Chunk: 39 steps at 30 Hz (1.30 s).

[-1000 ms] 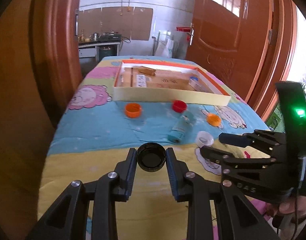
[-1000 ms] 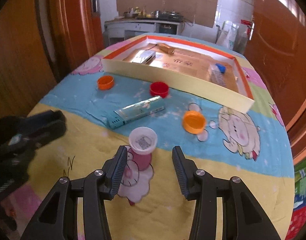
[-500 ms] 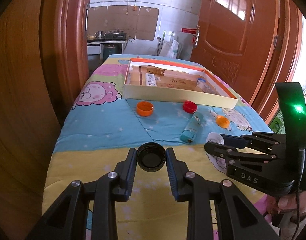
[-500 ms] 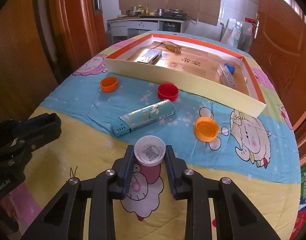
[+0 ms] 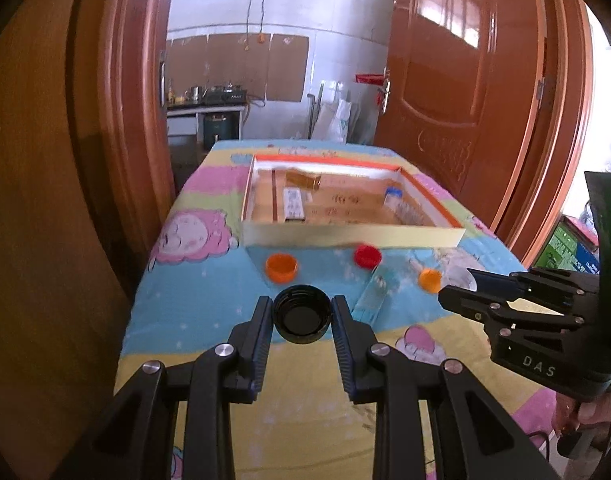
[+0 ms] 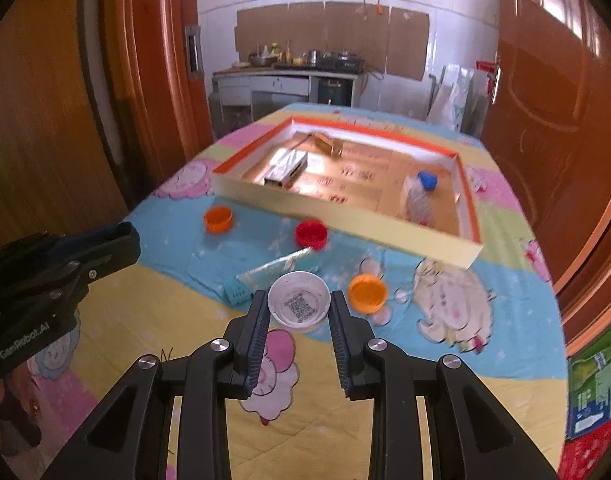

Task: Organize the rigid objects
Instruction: 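Carry the black cap and white cap over the tray with both tools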

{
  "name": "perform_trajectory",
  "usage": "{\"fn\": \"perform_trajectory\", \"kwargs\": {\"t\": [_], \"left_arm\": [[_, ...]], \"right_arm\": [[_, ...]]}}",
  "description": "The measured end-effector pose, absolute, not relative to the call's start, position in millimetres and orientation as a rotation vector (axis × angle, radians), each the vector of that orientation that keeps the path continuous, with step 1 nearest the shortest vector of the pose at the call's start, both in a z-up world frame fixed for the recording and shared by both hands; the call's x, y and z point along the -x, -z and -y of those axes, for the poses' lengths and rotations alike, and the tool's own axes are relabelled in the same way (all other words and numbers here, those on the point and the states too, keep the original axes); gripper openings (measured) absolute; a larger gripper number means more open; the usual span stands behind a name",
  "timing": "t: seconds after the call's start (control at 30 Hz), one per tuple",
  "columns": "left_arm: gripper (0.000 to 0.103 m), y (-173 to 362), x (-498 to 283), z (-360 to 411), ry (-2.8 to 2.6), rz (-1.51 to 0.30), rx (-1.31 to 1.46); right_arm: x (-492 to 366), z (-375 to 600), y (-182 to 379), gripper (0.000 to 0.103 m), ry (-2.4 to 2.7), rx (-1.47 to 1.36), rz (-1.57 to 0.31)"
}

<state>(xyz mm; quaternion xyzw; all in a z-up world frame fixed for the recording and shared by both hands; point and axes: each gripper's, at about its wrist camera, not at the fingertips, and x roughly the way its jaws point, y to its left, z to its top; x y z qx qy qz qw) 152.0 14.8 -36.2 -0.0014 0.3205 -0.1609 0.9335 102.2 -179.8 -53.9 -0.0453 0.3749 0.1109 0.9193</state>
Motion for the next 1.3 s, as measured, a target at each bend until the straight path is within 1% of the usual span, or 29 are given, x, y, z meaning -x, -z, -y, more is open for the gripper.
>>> {"fn": "perform_trajectory", "kwargs": {"t": [0.53,0.87,1.3], "left_arm": [[0.030,-12.3,-198.8,10.7,0.435,-0.601,0.042],[0.030,-20.7,-227.9,32.2,0.401,-0.565,-0.014],[0.030,-20.3,-280.9,57.8,0.384,-0.602,-0.037]], "right_arm": [[-122.5,204.0,14.4,0.030,-0.203,0.049,-0.703],[-147.2,220.9,4.3,0.030,-0.165,0.016,-0.677],[-197.0,242.0,5.4,0.030,-0.156,-0.012,-0.707]]}}
